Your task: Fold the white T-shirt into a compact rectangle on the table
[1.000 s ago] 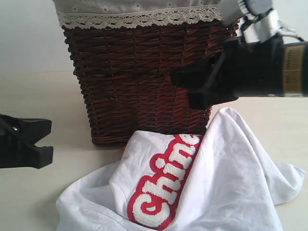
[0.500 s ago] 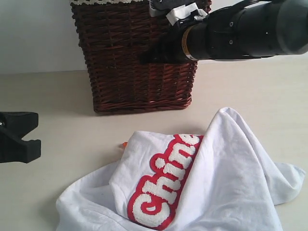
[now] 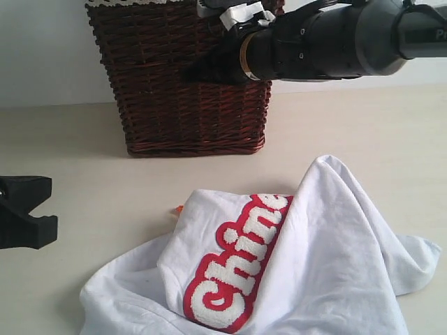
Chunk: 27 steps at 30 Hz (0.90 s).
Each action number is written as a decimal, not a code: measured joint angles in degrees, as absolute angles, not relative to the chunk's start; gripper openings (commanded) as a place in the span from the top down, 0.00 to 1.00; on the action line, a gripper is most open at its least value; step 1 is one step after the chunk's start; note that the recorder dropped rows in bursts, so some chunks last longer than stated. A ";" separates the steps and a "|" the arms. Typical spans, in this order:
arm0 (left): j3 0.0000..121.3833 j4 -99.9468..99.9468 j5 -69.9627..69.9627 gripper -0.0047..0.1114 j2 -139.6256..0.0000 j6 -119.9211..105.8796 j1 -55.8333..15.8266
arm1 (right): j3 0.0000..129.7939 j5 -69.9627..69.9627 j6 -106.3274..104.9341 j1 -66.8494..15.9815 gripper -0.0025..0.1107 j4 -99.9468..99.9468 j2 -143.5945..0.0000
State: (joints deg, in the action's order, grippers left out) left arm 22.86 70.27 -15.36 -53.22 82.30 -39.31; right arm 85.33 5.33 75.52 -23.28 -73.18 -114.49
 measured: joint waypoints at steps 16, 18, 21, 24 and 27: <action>34.33 71.80 -0.40 0.96 -91.69 80.74 -39.21 | 52.76 3.24 70.87 -22.92 0.98 -72.97 -70.71; 35.05 72.23 -0.99 0.96 -95.21 80.74 -39.21 | 50.07 3.66 70.87 -22.92 0.98 -72.89 -67.34; 35.17 72.61 -3.08 0.96 -98.99 80.64 -39.21 | 47.34 4.21 70.87 -22.92 0.98 -72.73 -63.43; 35.17 72.61 -6.62 0.96 -100.72 80.64 -39.21 | 46.43 4.34 70.87 -22.92 0.98 -72.70 -61.88; 35.26 70.13 -10.59 0.96 -101.27 78.73 -39.21 | 46.18 4.34 70.87 -22.92 0.98 -72.55 -61.61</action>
